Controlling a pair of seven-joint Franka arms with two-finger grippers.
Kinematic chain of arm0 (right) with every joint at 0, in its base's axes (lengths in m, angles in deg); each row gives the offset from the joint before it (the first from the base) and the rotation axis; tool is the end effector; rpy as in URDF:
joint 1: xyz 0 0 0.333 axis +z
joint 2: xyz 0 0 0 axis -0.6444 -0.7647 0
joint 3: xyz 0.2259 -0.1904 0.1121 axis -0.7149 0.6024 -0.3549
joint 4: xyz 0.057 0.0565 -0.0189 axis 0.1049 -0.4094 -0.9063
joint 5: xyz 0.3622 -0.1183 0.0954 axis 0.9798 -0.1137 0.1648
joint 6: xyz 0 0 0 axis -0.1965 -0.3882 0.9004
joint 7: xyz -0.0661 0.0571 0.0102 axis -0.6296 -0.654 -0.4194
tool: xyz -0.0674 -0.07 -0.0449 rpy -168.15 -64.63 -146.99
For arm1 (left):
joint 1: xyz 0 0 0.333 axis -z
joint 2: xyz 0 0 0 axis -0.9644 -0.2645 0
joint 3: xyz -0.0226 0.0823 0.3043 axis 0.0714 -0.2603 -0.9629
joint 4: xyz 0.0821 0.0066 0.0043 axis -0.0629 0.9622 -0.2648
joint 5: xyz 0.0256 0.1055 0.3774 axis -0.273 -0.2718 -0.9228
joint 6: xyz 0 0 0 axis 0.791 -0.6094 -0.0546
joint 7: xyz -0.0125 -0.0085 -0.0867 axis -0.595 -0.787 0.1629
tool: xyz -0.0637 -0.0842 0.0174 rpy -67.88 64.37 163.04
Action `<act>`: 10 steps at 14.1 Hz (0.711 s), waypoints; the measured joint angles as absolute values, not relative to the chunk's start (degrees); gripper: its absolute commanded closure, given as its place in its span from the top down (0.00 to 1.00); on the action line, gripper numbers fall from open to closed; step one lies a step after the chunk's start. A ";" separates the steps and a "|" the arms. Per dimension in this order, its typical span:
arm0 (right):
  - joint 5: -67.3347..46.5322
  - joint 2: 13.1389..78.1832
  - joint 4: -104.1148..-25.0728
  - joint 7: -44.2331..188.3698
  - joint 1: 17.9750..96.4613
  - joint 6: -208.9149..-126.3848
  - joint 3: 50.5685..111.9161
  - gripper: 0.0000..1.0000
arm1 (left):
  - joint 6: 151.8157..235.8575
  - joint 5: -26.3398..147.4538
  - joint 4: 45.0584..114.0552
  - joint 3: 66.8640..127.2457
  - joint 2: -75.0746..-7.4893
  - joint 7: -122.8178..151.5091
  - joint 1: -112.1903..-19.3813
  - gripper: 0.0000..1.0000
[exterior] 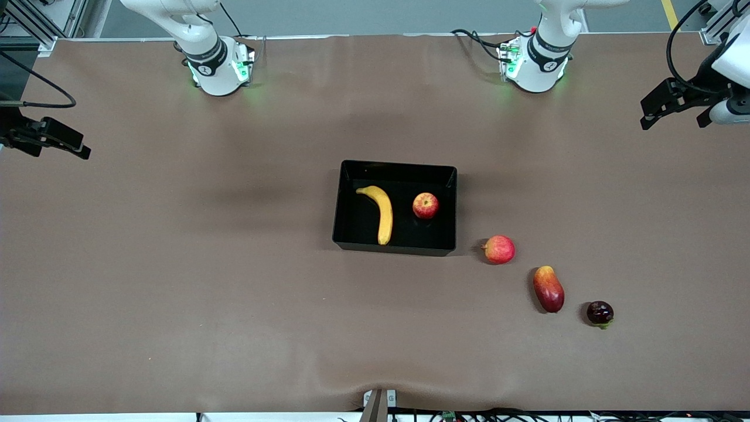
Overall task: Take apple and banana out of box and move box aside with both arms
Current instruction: 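Reach the left gripper into the black box over the red apple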
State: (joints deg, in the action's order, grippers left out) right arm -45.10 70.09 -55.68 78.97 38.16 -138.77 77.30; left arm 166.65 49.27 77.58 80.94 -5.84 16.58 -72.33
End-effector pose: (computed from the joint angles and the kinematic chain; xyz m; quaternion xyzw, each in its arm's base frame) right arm 0.5426 -0.0286 0.6289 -0.9985 0.0458 0.0214 0.0199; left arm 0.4981 -0.0362 0.6522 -0.9996 0.0015 -0.0189 0.0217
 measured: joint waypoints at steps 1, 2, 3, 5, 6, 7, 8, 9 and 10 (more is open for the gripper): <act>-45.10 70.09 -55.68 78.97 38.15 -138.77 77.30 1.00 | 166.65 49.27 77.58 80.94 -5.91 16.58 -72.33 1.00; -45.10 70.09 -55.68 78.97 38.16 -138.77 77.30 1.00 | 166.64 49.27 77.57 80.94 -6.01 16.58 -72.33 1.00; -45.10 70.09 -55.68 78.97 38.15 -138.77 77.30 1.00 | 166.63 49.27 77.57 80.94 -6.16 16.58 -72.32 1.00; -45.10 70.09 -55.69 78.97 38.16 -138.77 77.29 1.00 | 166.62 49.27 77.23 81.13 -7.21 16.59 -72.02 1.00; -45.10 70.09 -55.68 78.97 38.16 -138.76 77.28 1.00 | 166.59 49.27 76.29 81.62 -8.59 16.59 -71.66 1.00; -45.10 70.08 -55.68 78.97 38.16 -138.76 77.27 1.00 | 166.56 49.27 75.25 82.72 -10.44 16.24 -71.28 1.00; -45.10 70.07 -55.67 78.97 38.16 -138.76 77.26 1.00 | 166.53 49.33 74.43 84.38 -12.54 14.23 -70.87 1.00; -45.10 70.06 -55.67 78.97 38.16 -138.76 77.23 1.00 | 166.58 49.42 73.99 86.33 -14.71 10.37 -70.37 1.00; -45.10 70.06 -55.67 78.97 38.17 -138.75 77.23 1.00 | 167.07 49.48 73.71 88.36 -16.91 6.06 -69.78 1.00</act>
